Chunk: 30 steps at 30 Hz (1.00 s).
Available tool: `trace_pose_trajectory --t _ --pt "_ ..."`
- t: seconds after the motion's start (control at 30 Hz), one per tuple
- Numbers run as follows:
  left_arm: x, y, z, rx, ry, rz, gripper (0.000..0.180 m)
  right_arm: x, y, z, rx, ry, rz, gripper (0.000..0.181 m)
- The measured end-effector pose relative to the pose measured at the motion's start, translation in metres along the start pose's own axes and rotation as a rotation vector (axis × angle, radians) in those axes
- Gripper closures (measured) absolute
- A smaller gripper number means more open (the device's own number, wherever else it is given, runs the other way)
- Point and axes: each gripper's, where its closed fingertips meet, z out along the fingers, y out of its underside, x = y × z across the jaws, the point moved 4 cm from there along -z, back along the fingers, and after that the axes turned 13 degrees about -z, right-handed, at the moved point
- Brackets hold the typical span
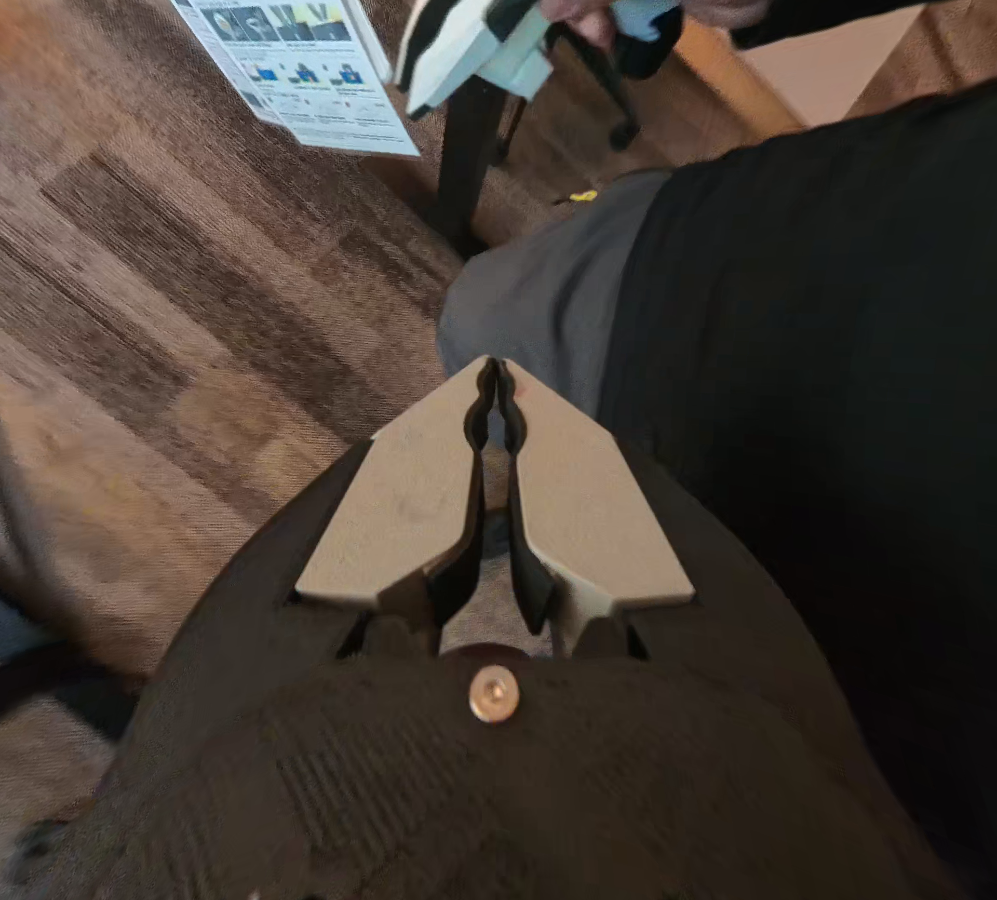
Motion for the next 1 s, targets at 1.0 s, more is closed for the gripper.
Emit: trace_pose_trajectory --t 1.0 --pt "-0.456 -0.505 0.232 -0.357 0.323 0.231 0.149 0.616 -0.218 0.058 0.027 0.697 0.313 0.131"
